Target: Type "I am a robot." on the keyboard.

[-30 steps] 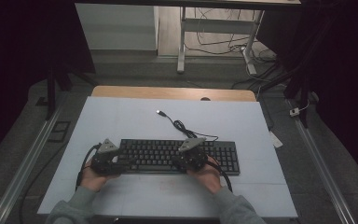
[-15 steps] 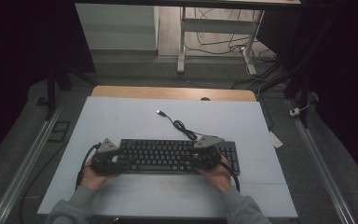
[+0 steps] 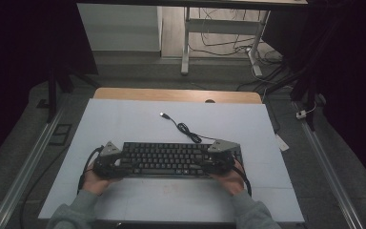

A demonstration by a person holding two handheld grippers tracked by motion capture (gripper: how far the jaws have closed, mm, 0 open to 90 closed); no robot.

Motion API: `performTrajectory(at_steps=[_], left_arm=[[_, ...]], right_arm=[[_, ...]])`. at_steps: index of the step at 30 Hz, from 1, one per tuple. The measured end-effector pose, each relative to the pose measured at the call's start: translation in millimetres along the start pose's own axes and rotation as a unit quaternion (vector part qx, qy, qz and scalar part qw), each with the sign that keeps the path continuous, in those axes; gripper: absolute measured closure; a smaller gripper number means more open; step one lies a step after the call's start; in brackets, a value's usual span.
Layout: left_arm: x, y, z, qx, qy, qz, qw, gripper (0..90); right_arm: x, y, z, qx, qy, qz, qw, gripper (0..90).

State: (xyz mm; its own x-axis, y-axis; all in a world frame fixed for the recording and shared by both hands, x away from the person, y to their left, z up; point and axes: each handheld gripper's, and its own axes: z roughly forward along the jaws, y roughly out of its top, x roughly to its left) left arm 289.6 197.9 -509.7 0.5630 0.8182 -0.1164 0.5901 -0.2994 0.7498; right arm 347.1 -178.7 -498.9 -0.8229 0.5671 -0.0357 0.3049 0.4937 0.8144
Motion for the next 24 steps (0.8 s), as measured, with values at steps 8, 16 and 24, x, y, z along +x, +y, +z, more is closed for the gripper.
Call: performTrajectory(at_steps=[8, 16, 24], left_arm=[[-0.2, -1.7, -2.4, -0.001, 0.001, -0.002, 1.0000, 33.7], [-2.7, -12.1, -13.0, -0.010, 0.010, -0.004, 0.9999, 33.8], [-4.3, -23.8, -24.8, -0.017, 0.014, -0.003, 0.9998, 33.8]], right_arm=[[-4.4, -6.8, -12.5, -0.007, -0.016, 0.003, 0.9998, 47.5], [-16.1, -31.2, -42.2, -0.017, -0.048, 0.024, 0.9984, 47.3], [-22.6, -56.0, -76.7, -0.020, -0.078, 0.035, 0.9962, 45.6]])
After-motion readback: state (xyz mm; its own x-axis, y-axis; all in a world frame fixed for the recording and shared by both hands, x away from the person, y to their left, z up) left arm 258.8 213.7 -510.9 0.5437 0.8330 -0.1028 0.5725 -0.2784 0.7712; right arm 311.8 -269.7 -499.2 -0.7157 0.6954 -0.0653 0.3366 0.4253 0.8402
